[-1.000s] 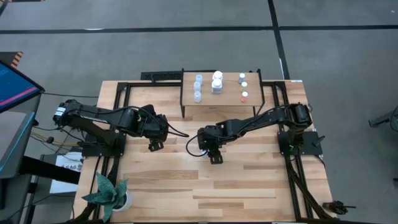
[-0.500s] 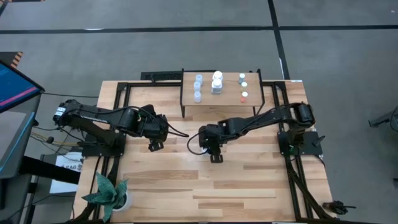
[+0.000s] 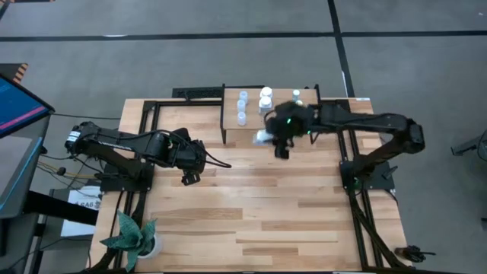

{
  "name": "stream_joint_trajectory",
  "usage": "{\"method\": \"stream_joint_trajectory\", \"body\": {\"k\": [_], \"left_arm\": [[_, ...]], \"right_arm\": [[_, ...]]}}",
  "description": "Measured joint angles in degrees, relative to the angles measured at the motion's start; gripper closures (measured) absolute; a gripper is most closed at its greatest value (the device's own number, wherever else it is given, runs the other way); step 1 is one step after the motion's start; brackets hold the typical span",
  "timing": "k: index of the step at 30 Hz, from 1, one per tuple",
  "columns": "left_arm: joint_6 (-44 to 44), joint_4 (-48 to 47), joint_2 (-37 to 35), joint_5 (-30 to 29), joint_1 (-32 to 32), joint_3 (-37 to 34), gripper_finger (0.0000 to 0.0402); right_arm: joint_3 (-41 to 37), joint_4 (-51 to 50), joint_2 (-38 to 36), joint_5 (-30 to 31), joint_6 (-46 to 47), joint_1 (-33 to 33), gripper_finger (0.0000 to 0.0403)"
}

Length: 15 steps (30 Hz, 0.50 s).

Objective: Pick and place medicine bottles onto shelf by color
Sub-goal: Put the white big pill bottle on the shelf

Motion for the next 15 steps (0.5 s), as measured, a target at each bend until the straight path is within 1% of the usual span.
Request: {"method": "stream_joint_trajectory", "body": {"k": [5, 9, 11, 15], "left_arm": [[0.0, 0.11, -0.02, 0.0, 0.0, 0.0, 0.0129], [0.0, 0.95, -0.02, 0.0, 0.0, 0.0, 0.0129], [0.0, 1.08, -0.02, 0.0, 0.0, 0.0, 0.0129], [0.0, 1.05, -0.02, 0.37, 0.02, 0.0, 0.0129]], "right_arm": [[-0.02, -2.77, -0.68, 0.81, -6.95, -5.62, 0.023], [-0.05, -2.57, 1.57, 0.81, -11.02, -9.48, 0.0231], [0.49, -2.93, 2.51, 0.81, -12.32, -10.94, 0.0231], [3.95, -5.26, 4.04, 0.81, -12.52, -13.31, 0.0225]]}}
